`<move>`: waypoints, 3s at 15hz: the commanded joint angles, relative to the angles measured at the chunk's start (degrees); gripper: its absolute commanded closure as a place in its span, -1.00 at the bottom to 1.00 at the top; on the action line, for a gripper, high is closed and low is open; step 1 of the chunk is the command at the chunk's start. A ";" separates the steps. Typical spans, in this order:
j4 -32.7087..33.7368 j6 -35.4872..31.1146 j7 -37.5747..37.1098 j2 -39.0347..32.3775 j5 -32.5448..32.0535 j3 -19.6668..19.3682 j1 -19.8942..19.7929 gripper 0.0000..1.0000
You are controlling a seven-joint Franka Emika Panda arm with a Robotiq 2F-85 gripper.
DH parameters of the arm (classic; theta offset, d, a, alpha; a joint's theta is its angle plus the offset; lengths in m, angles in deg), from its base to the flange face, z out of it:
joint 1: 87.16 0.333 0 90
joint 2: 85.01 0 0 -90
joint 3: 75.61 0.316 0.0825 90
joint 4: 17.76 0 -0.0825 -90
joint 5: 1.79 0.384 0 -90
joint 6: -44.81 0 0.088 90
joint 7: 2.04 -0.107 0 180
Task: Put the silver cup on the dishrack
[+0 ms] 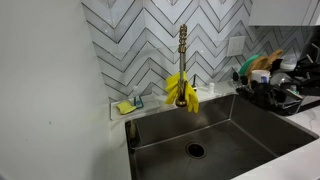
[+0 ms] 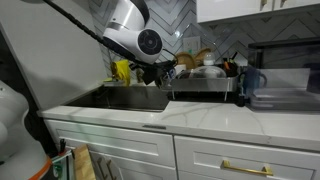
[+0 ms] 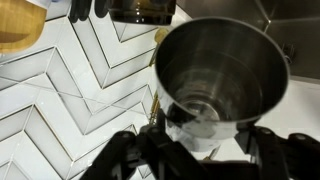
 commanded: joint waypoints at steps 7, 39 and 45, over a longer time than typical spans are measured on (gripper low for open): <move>5.56 7.20 6.00 -7.55 2.22 2.25 -2.81 0.20; 9.55 9.67 10.94 -15.71 2.45 2.47 -5.09 0.20; 9.34 6.99 10.12 -15.34 2.08 2.53 -5.26 0.20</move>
